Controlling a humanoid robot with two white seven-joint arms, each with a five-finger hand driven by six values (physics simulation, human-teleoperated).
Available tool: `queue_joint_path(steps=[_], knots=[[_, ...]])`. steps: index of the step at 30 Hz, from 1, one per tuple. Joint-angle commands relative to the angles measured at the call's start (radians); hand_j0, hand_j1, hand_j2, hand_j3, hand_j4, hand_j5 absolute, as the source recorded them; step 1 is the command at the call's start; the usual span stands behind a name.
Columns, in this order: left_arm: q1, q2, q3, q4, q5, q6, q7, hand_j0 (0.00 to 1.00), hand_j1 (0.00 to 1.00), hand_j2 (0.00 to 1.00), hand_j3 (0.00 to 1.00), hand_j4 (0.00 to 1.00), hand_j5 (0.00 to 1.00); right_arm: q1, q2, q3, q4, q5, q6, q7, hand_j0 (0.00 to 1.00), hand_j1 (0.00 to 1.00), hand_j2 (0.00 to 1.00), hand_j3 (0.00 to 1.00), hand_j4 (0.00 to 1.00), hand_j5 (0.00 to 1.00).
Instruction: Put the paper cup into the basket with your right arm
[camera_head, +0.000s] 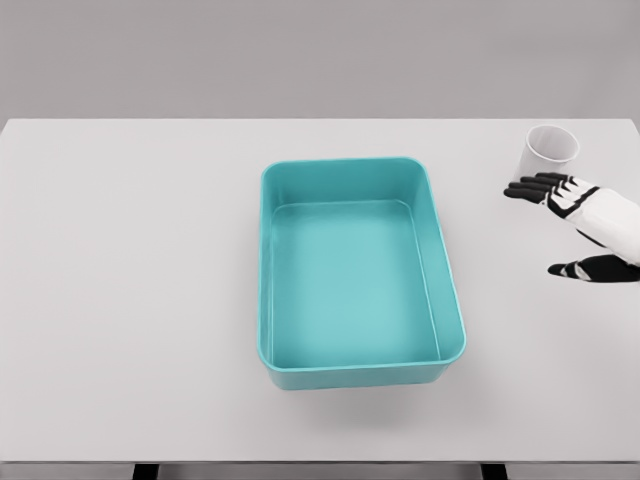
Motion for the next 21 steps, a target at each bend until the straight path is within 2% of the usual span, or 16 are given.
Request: queue_joint_path(steps=[1,3,5,9,11,15,16,17,20,21], knots=[[0.000,0.000,0.000,0.000,0.000,0.000,0.000,1.00,1.00,1.00,1.00,1.00,1.00,0.000,0.009,0.000,0.001,-0.006,0.002,0.003,1.00,1.00,1.00,1.00,1.00,1.00],[0.000,0.000,0.000,0.000,0.000,0.000,0.000,1.00,1.00,1.00,1.00,1.00,1.00,0.000,0.074,-0.017,0.012,0.001,0.002,0.003,1.00,1.00,1.00,1.00,1.00,1.00],[0.000,0.000,0.000,0.000,0.000,0.000,0.000,1.00,1.00,1.00,1.00,1.00,1.00,-0.002,0.140,-0.081,0.016,0.102,0.002,0.006,1.00,1.00,1.00,1.00,1.00,1.00],[0.000,0.000,0.000,0.000,0.000,0.000,0.000,1.00,1.00,1.00,1.00,1.00,1.00,-0.011,0.163,-0.112,0.015,0.080,0.002,0.006,1.00,1.00,1.00,1.00,1.00,1.00],[0.000,0.000,0.000,0.000,0.000,0.000,0.000,1.00,1.00,1.00,1.00,1.00,1.00,-0.012,0.162,-0.112,0.021,-0.005,0.002,0.006,1.00,1.00,1.00,1.00,1.00,1.00],[0.000,0.000,0.000,0.000,0.000,0.000,0.000,1.00,1.00,1.00,1.00,1.00,1.00,-0.026,0.162,-0.107,0.070,-0.281,0.002,0.147,1.00,1.00,1.00,1.00,1.00,1.00],[0.000,0.000,0.000,0.000,0.000,0.000,0.000,1.00,1.00,1.00,1.00,1.00,1.00,-0.035,0.160,-0.106,0.081,-0.377,0.064,0.170,1.00,1.00,1.00,1.00,1.00,1.00],[0.000,0.000,0.000,0.000,0.000,0.000,0.000,1.00,1.00,1.00,1.00,1.00,1.00,-0.044,0.159,-0.106,0.095,-0.411,0.096,0.175,1.00,1.00,1.00,1.00,1.00,1.00],[0.000,0.000,0.000,0.000,0.000,0.000,0.001,1.00,1.00,1.00,1.00,1.00,1.00,-0.063,0.162,-0.101,0.127,-0.427,0.200,0.178,1.00,1.00,1.00,1.00,1.00,1.00],[0.000,0.000,0.000,0.000,0.000,0.000,0.000,1.00,1.00,1.00,1.00,1.00,1.00,-0.074,0.162,-0.101,0.135,-0.460,0.262,0.184,1.00,1.00,1.00,1.00,1.00,1.00]])
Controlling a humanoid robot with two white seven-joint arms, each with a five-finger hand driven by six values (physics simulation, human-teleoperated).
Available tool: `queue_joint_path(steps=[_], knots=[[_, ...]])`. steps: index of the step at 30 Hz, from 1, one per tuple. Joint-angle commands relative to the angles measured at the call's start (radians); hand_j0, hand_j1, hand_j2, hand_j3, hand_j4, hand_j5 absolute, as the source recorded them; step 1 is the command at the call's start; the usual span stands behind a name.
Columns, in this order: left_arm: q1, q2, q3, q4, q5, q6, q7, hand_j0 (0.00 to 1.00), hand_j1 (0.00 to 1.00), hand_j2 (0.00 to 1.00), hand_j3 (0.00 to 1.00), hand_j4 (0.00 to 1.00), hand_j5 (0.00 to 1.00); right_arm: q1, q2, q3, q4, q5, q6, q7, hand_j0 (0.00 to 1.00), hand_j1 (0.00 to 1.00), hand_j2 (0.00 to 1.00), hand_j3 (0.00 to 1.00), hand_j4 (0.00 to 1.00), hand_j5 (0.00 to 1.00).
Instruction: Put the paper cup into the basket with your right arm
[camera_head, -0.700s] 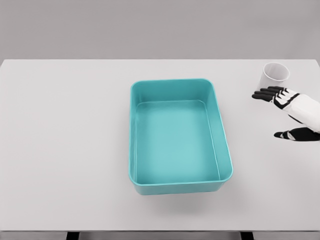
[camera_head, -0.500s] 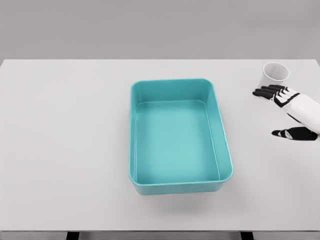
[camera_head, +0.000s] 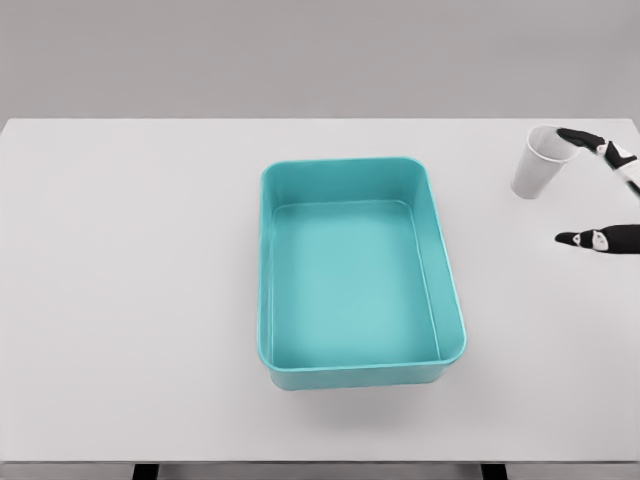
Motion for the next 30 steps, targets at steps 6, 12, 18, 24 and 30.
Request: queue_joint_path(steps=[6,12,18,24,30], knots=[[0.000,0.000,0.000,0.000,0.000,0.000,-0.001,1.00,1.00,1.00,1.00,1.00,1.00,-0.136,0.018,0.033,0.255,-0.107,0.199,0.016,1.00,1.00,1.00,1.00,1.00,1.00],[0.000,0.000,0.000,0.000,0.000,0.000,-0.001,1.00,1.00,1.00,1.00,1.00,1.00,-0.319,0.018,0.190,0.522,-0.096,0.207,0.016,1.00,1.00,1.00,1.00,1.00,1.00],[0.000,0.000,0.000,0.000,0.000,0.000,-0.001,1.00,1.00,1.00,1.00,1.00,1.00,-0.408,0.029,0.231,0.677,-0.097,0.204,0.016,1.00,1.00,1.00,1.00,1.00,1.00],[0.000,0.000,0.000,0.000,0.000,0.000,-0.001,1.00,1.00,1.00,1.00,1.00,1.00,-0.460,0.031,0.219,0.772,-0.107,0.201,0.016,1.00,1.00,1.00,1.00,1.00,1.00],[0.000,0.000,0.000,0.000,0.000,0.000,-0.001,1.00,1.00,1.00,1.00,1.00,1.00,-0.514,0.101,0.230,0.872,-0.105,0.202,0.016,1.00,1.00,1.00,1.00,1.00,1.00]])
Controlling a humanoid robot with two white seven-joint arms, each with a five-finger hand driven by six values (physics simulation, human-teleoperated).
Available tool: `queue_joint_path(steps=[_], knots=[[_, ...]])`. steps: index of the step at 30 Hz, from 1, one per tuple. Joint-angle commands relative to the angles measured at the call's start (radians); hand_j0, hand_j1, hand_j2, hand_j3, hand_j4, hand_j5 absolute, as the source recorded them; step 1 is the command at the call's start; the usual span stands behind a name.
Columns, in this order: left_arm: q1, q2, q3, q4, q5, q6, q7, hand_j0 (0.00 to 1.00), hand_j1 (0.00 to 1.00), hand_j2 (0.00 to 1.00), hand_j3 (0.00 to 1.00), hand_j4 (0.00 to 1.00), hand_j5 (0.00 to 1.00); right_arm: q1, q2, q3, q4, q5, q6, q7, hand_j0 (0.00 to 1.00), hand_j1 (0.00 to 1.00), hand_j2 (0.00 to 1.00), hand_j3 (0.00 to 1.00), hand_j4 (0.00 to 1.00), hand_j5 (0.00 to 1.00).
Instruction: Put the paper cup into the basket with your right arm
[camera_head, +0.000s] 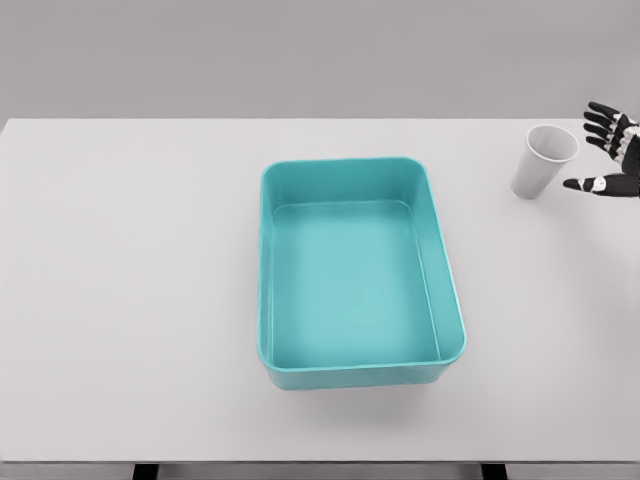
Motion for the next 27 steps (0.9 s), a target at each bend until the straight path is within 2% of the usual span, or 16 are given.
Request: queue_joint_path(steps=[1,9,16,27], knots=[[0.000,0.000,0.000,0.000,0.000,0.000,0.001,1.00,1.00,1.00,1.00,1.00,1.00,0.000,0.021,0.003,0.048,-0.005,-0.001,0.000,1.00,1.00,1.00,1.00,1.00,1.00],[0.000,0.000,0.000,0.000,0.000,0.000,-0.001,1.00,1.00,1.00,1.00,1.00,1.00,-0.025,0.024,-0.014,0.129,-0.007,-0.003,0.000,1.00,1.00,1.00,1.00,1.00,1.00],[0.000,0.000,0.000,0.000,0.000,0.000,-0.001,1.00,1.00,1.00,1.00,1.00,1.00,-0.074,0.062,-0.004,0.196,-0.002,-0.001,0.000,1.00,1.00,1.00,1.00,1.00,1.00],[0.000,0.000,0.000,0.000,0.000,0.000,-0.001,1.00,1.00,1.00,1.00,1.00,1.00,-0.091,0.081,0.000,0.215,0.007,-0.001,0.000,1.00,1.00,1.00,1.00,1.00,1.00]])
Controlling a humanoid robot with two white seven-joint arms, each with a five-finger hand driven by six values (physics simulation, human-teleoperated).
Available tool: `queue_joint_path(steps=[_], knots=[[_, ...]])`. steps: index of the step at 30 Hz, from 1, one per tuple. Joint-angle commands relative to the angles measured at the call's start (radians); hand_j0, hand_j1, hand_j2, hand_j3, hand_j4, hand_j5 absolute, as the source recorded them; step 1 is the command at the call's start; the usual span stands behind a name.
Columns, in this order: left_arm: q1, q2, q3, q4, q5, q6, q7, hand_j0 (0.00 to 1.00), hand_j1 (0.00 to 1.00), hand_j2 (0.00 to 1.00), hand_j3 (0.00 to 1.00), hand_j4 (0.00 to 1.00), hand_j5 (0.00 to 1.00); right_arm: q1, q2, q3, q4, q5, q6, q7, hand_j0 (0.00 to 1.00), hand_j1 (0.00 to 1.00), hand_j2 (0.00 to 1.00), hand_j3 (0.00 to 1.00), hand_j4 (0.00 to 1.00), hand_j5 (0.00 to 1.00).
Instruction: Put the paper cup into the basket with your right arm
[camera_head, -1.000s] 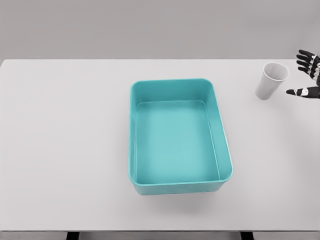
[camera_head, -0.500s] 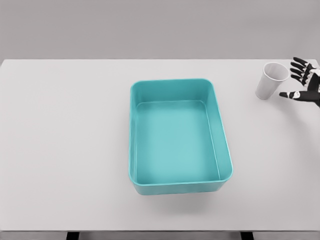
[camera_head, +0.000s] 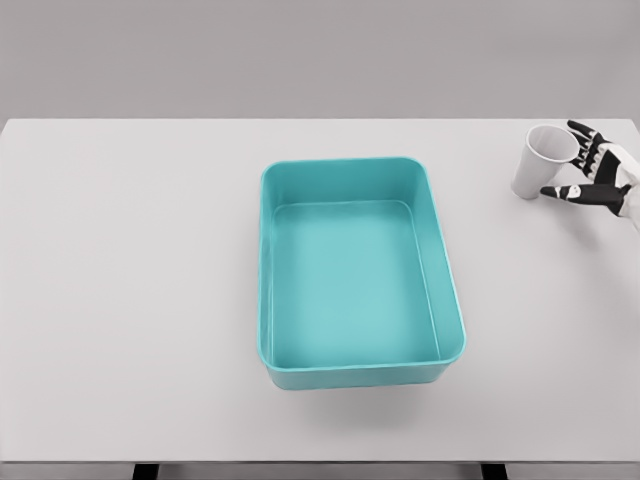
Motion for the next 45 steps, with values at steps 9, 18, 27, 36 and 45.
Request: queue_joint_path(steps=[9,18,27,36,45], knots=[[0.000,0.000,0.000,0.000,0.000,0.000,0.001,1.00,1.00,1.00,1.00,1.00,1.00,-0.008,0.018,0.001,0.002,-0.002,-0.002,0.000,1.00,1.00,1.00,1.00,1.00,1.00],[0.000,0.000,0.000,0.000,0.000,0.000,-0.001,1.00,1.00,1.00,1.00,1.00,1.00,-0.009,0.022,0.001,0.003,0.012,-0.001,0.000,1.00,1.00,1.00,1.00,1.00,1.00],[0.000,0.000,0.000,0.000,0.000,0.000,0.001,1.00,1.00,1.00,1.00,1.00,1.00,-0.035,0.044,0.002,0.018,0.044,0.002,0.000,1.00,1.00,1.00,1.00,1.00,1.00],[0.000,0.000,0.000,0.000,0.000,0.000,-0.001,1.00,1.00,1.00,1.00,1.00,1.00,-0.034,0.042,0.002,0.017,0.099,0.002,0.000,0.99,0.99,0.99,0.99,0.99,0.99],[0.000,0.000,0.000,0.000,0.000,0.000,-0.001,1.00,1.00,1.00,1.00,1.00,1.00,-0.034,0.041,0.002,0.009,0.099,0.001,0.000,0.71,0.71,0.71,0.71,0.71,0.71]])
